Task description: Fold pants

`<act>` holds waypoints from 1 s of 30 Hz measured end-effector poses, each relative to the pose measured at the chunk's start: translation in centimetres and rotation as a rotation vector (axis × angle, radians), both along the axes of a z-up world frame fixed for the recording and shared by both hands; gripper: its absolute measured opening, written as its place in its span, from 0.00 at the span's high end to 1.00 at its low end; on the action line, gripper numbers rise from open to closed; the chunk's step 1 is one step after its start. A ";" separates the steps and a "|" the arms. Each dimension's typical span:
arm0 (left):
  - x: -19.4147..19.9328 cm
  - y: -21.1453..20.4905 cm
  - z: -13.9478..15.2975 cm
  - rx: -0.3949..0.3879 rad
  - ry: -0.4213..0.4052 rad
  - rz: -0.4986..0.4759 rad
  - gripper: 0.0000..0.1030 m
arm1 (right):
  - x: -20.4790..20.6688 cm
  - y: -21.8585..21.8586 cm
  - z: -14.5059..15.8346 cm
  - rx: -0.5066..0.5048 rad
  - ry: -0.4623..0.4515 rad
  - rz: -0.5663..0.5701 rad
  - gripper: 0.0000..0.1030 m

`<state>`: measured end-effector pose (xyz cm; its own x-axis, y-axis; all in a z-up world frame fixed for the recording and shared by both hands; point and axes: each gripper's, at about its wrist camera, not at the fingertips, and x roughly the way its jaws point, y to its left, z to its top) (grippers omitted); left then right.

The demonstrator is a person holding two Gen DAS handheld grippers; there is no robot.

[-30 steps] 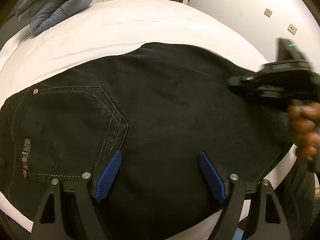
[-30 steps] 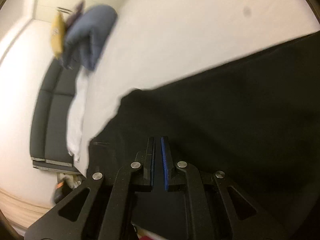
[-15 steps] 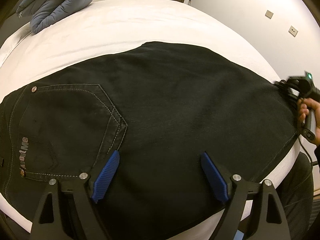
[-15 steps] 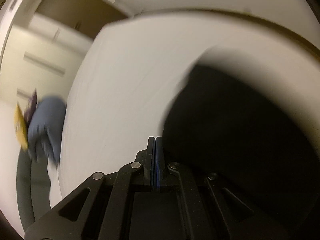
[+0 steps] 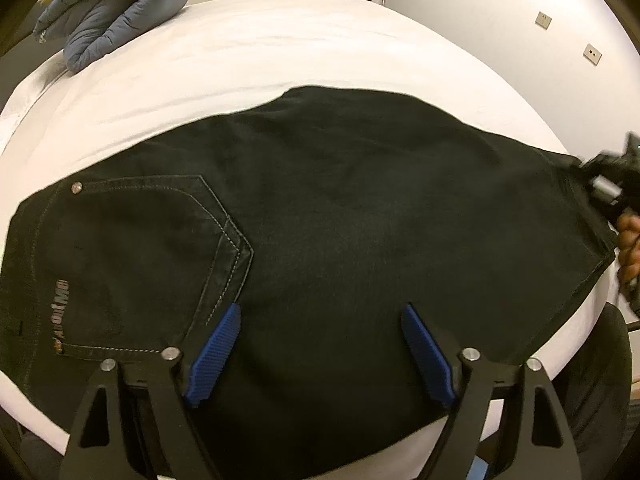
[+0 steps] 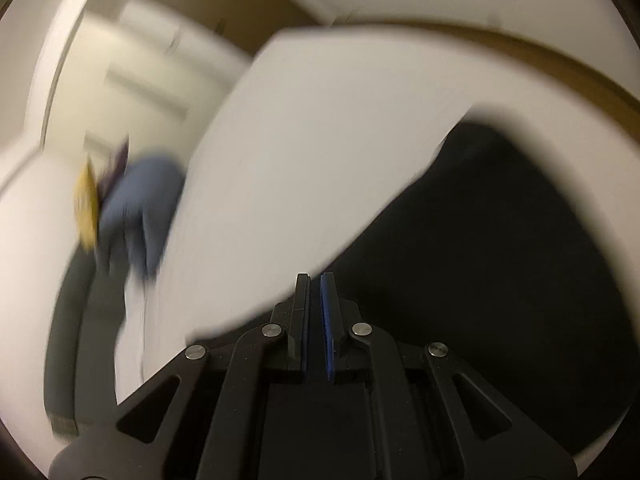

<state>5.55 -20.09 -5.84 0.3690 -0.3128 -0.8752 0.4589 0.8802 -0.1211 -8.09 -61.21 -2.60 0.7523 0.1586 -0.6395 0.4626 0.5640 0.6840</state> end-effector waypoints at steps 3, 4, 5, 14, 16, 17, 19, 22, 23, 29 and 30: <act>0.4 -0.5 1.9 -0.038 -0.026 -0.005 0.22 | 1.0 -1.4 -3.5 0.064 0.083 -0.102 1.00; 0.8 -0.8 2.2 -0.047 -0.029 -0.006 0.22 | 0.2 -2.8 -3.8 0.093 0.053 -0.157 1.00; 1.4 -1.2 2.3 -0.058 -0.027 -0.007 0.22 | -0.6 -3.8 -3.6 0.082 0.049 -0.197 1.00; 8.7 -4.2 -1.2 -0.067 0.067 0.032 0.22 | -6.2 -13.7 3.2 -0.140 0.001 -0.307 0.76; 8.6 -4.6 -1.3 -0.055 0.052 0.023 0.20 | -5.3 -15.5 4.5 -0.137 -0.044 -0.222 0.32; 8.3 -5.0 -1.3 -0.038 0.044 0.014 0.19 | -4.4 -16.4 4.7 -0.123 -0.060 -0.163 0.33; 8.0 -5.4 -1.4 -0.024 0.033 0.010 0.18 | -2.5 -18.3 5.0 -0.091 -0.080 -0.043 0.33; 7.9 -5.6 -1.5 -0.036 0.035 0.020 0.18 | 1.0 -21.1 4.0 -0.104 0.006 0.030 0.35; 7.8 -5.8 -1.5 -0.032 0.035 0.020 0.18 | 1.2 -22.6 3.5 -0.083 0.020 0.045 0.36; 7.9 -6.3 -1.5 -0.028 0.033 0.014 0.15 | 10.8 -21.5 1.6 -0.090 0.094 0.194 0.71; 8.0 -6.4 -1.7 -0.026 0.031 0.012 0.14 | 12.0 -20.6 1.4 -0.092 0.099 0.206 0.72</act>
